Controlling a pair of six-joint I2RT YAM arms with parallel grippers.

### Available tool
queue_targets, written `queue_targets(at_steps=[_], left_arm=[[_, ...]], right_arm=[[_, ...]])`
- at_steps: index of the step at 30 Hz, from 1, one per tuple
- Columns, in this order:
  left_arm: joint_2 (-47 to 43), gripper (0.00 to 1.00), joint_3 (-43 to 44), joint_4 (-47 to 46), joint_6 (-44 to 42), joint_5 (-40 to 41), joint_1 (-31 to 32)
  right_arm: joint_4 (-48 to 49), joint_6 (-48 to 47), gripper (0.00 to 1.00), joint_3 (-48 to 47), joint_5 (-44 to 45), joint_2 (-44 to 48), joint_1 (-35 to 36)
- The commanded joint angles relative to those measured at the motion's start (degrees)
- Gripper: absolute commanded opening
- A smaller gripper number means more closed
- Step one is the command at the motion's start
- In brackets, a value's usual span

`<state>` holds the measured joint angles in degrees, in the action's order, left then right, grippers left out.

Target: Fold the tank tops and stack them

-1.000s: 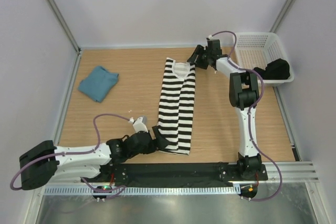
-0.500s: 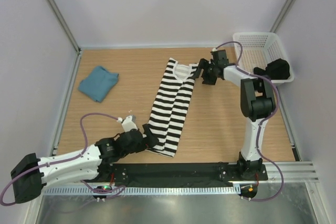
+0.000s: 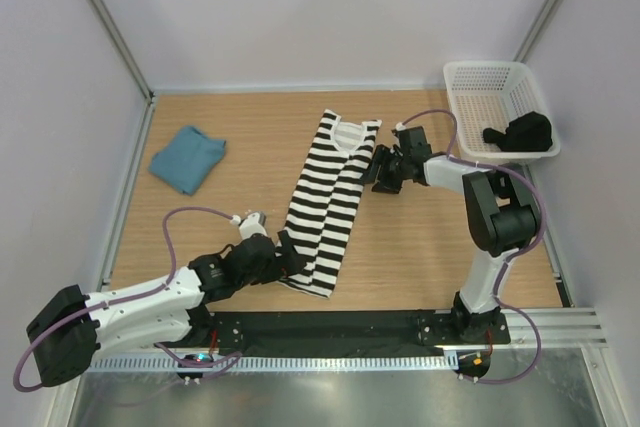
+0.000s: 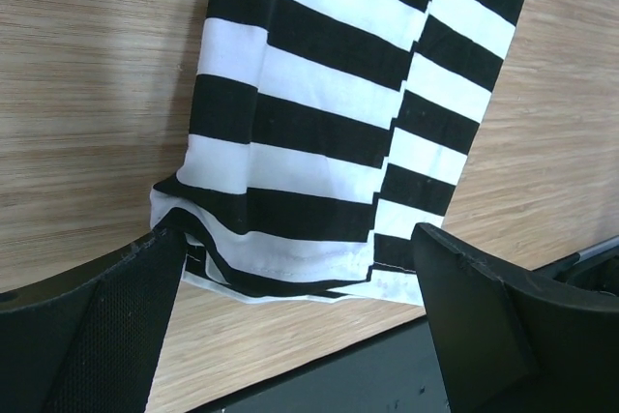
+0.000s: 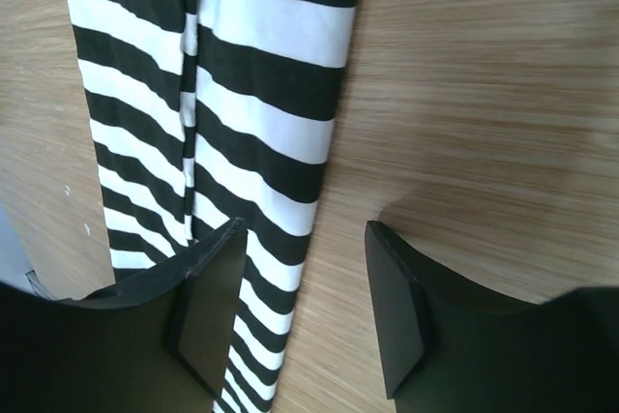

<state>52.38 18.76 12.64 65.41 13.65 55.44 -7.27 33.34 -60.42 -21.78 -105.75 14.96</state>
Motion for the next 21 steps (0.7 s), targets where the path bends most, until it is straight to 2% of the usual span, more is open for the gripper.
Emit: queue_targets(at_steps=[1,7,8,10,13,16,18,21], left_arm=[[0.5,0.99,0.0,1.2,-1.3,-2.6,-0.1],[-0.6,0.98,-0.7,1.1,-1.9,-2.8,-0.1],[-0.8,0.98,-0.8,1.1,-1.9,-2.8,-0.1],[-1.0,0.98,-0.9,1.1,-2.0,-3.0,-0.1],[-0.4,0.98,-0.8,1.2,-2.3,-3.5,-0.1],[0.3,0.98,-0.7,1.1,-2.7,-3.6,-0.1],[1.0,0.98,-0.7,0.4,-3.0,-3.8,-0.1],[2.5,0.98,0.0,-0.3,-3.4,-4.4,-0.1]], right_arm=[[2.6,2.7,0.57,-0.9,0.0,-2.2,1.3],[1.4,4.0,0.38,-5.9,3.1,-6.8,1.3],[0.6,3.9,0.26,-7.0,5.4,-7.5,1.1],[-0.7,3.2,0.13,-9.6,6.1,-9.7,0.4],[-2.6,2.2,0.01,-14.3,5.5,-13.3,-1.5],[-5.0,0.9,0.02,-20.3,5.3,-17.1,-3.0],[-6.6,0.1,0.08,-24.2,4.8,-20.2,-3.9],[-10.7,-1.6,0.34,-31.3,6.5,-21.9,-4.2]])
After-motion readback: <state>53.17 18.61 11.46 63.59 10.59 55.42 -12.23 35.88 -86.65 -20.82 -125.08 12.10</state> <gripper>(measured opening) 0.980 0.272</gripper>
